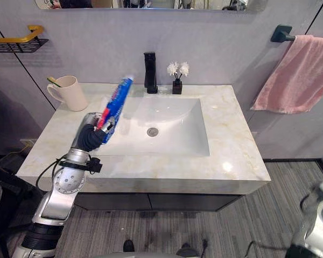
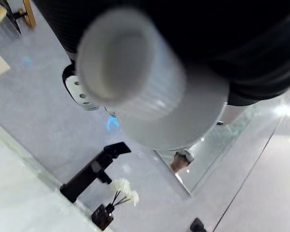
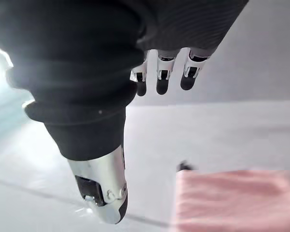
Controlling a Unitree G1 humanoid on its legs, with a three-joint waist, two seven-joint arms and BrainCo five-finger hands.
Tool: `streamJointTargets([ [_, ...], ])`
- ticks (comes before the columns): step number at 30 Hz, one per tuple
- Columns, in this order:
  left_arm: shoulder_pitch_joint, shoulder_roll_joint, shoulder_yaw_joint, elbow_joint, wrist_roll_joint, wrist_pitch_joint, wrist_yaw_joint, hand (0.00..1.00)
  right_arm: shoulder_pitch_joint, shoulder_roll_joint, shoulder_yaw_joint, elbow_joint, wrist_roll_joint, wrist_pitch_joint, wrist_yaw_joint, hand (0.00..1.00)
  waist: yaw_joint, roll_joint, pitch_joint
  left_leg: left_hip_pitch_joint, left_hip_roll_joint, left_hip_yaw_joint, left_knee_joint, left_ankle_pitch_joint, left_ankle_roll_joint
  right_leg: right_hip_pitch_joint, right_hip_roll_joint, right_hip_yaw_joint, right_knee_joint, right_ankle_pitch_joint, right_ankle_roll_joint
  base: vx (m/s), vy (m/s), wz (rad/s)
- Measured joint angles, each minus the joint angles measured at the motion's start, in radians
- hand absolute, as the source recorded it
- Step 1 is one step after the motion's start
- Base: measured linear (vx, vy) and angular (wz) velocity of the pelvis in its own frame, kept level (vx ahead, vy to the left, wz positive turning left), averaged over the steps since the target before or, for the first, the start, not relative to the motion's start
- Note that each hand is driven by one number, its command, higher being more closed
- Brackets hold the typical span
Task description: Organize washtable
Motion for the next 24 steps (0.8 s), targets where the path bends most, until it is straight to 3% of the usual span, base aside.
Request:
streamJointTargets([
  [3,0.003,-0.018,-0.008,-0.04,-0.042,-0.007,0.016,1.0,-0.116,-0.052,0.171,-0.095,0.114,-0.07,0.062,0.0,0.015,0.001,-0.015,0.0,0.0,-0.003,0.0,0.0,0.0,0.0,0.0,-0.003,0.002,0.0,0.0,-0.04,-0.007,0.02],
  [8,-0.004,-0.04,-0.046,-0.069,-0.067,-0.023,0.062,1.0,-0.275,-0.063,0.485,-0.146,0.202,-0.1,0.134,0.0,0.034,0.002,-0.022,-0.005,-0.004,-0.021,0.0,0.005,0.006,0.004,-0.002,-0.02,0.007,-0.001,0.002,-0.02,-0.01,0.11],
  [14,-0.06,-0.073,-0.145,-0.068,-0.073,-0.018,0.136,1.0,-0.359,0.098,0.791,-0.14,0.21,-0.051,0.149,0.0,0.081,0.002,-0.022,-0.019,-0.007,-0.054,0.0,0.019,0.009,0.004,-0.003,-0.055,0.017,-0.003,0.002,-0.02,-0.013,0.15],
  [20,-0.085,-0.099,-0.217,-0.052,-0.043,-0.012,0.198,1.0,-0.383,0.232,1.033,-0.08,0.253,0.002,0.167,0.0,0.084,0.002,-0.022,-0.024,-0.008,-0.069,-0.008,0.031,0.01,0.004,-0.004,-0.072,0.026,-0.007,-0.003,-0.05,-0.008,0.08],
  [24,-0.1,-0.106,-0.26,-0.05,-0.033,-0.001,0.202,1.0,-0.39,0.253,1.1,-0.052,0.296,0.025,0.191,0.0,0.083,0.002,-0.022,-0.031,-0.007,-0.08,-0.008,0.035,0.007,0.001,-0.003,-0.087,0.028,-0.013,-0.012,-0.05,-0.005,0.12],
])
